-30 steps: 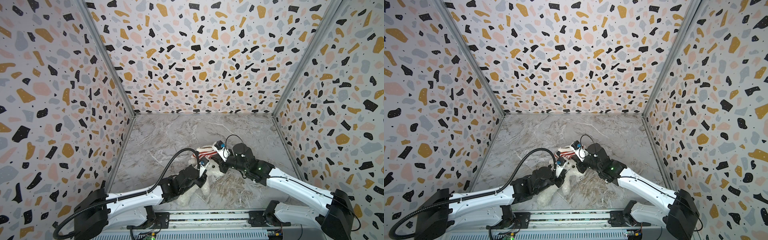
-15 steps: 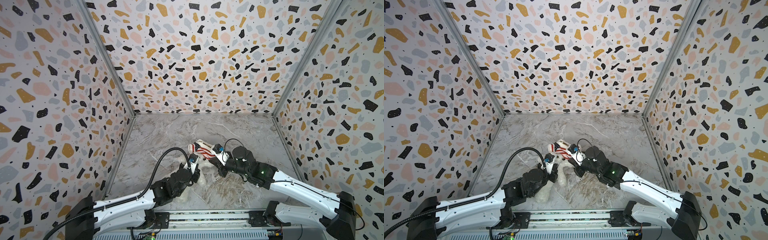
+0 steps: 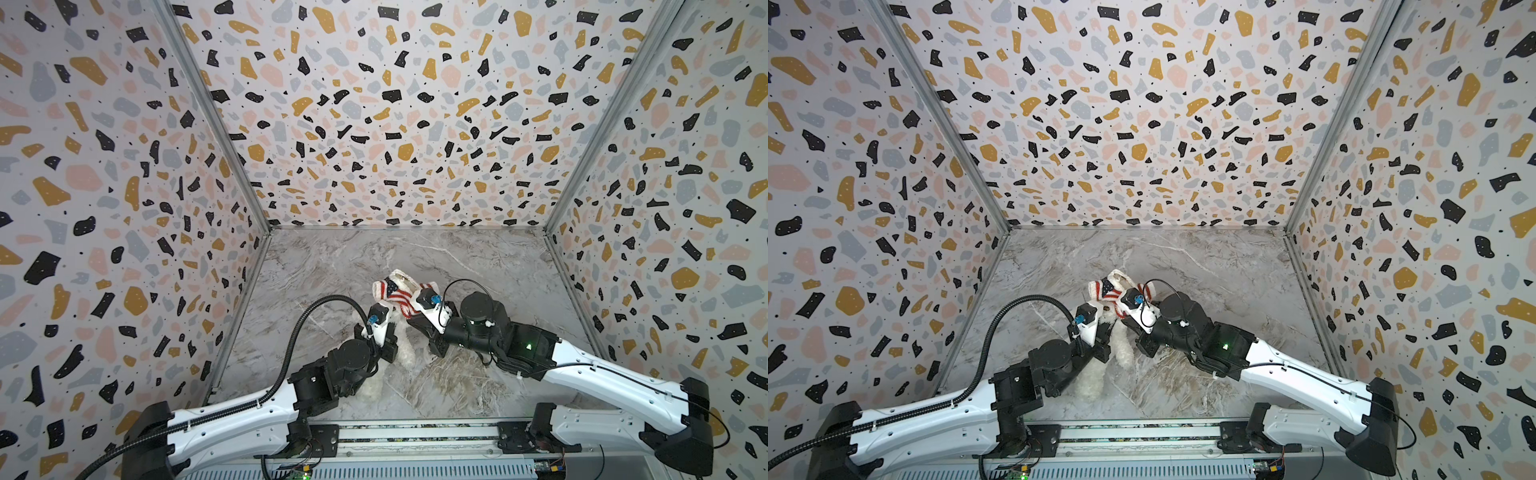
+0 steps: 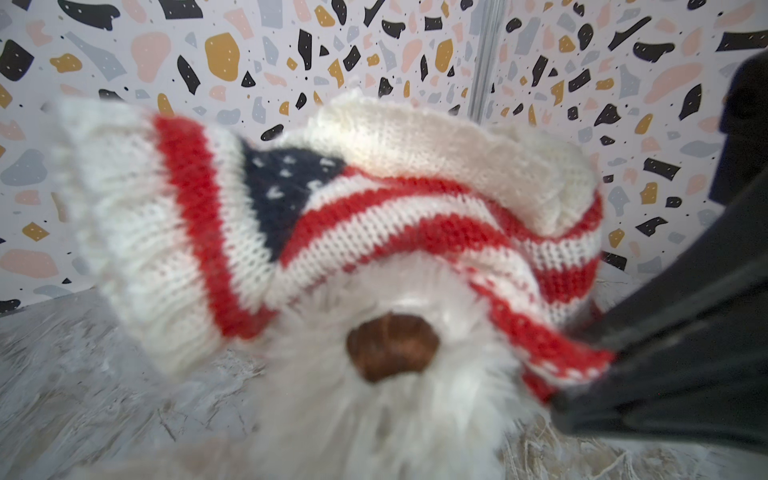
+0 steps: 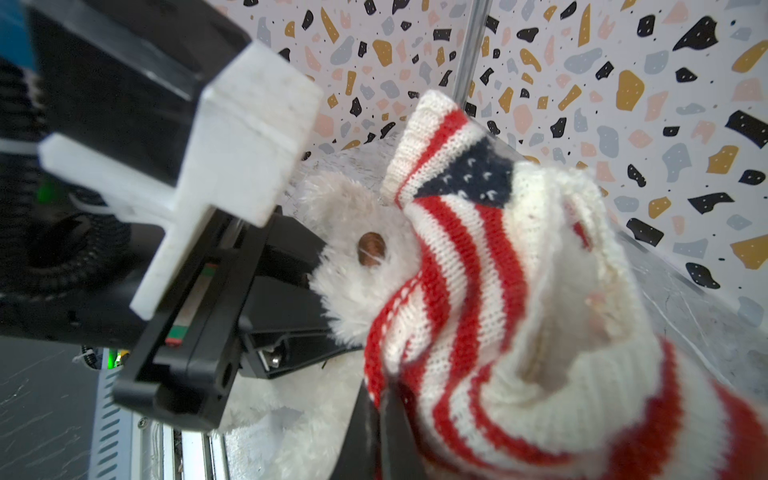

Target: Dress the teddy bear

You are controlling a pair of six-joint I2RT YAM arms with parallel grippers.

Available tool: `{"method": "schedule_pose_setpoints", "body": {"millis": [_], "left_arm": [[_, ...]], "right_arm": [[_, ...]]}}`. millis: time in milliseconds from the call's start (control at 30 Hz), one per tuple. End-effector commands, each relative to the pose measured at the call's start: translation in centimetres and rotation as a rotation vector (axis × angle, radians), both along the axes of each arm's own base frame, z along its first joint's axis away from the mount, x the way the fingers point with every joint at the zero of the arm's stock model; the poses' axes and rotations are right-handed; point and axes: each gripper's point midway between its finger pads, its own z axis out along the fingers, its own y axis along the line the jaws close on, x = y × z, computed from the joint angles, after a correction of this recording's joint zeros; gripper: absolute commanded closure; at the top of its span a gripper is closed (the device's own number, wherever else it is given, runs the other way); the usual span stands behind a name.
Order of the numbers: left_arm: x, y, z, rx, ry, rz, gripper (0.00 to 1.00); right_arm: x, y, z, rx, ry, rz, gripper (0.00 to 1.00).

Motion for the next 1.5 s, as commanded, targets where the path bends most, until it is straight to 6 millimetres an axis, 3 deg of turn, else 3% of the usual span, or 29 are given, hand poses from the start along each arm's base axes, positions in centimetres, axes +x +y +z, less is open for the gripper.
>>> {"method": "schedule_pose_setpoints", "body": {"millis": [0,467,1233,1467], "left_arm": [[-0.2,0.1,6.2,-0.137,-0.109,0.007,1.00],[-1.8,-0.3,8.0,-0.155,-0.170,-0.032,1.00],[-1.8,0.6,8.3,-0.134,-0.221,0.005,1.00],[-1.4,1.4,6.5,-0.051,-0.228,0.058,1.00]], "right_arm": [[-0.3,-0.3,1.7,-0.001,-0.030,-0.004,0.93],[-1.2,-1.2,6.6,0.097,-0.100,-0.035,0.77],[-3.5,-1.5,9.0,0.083,-0.146,-0.039,0.65],[-3.6,-1.1,10.6,0.077,-0.149,-0.048,0.60]]}}
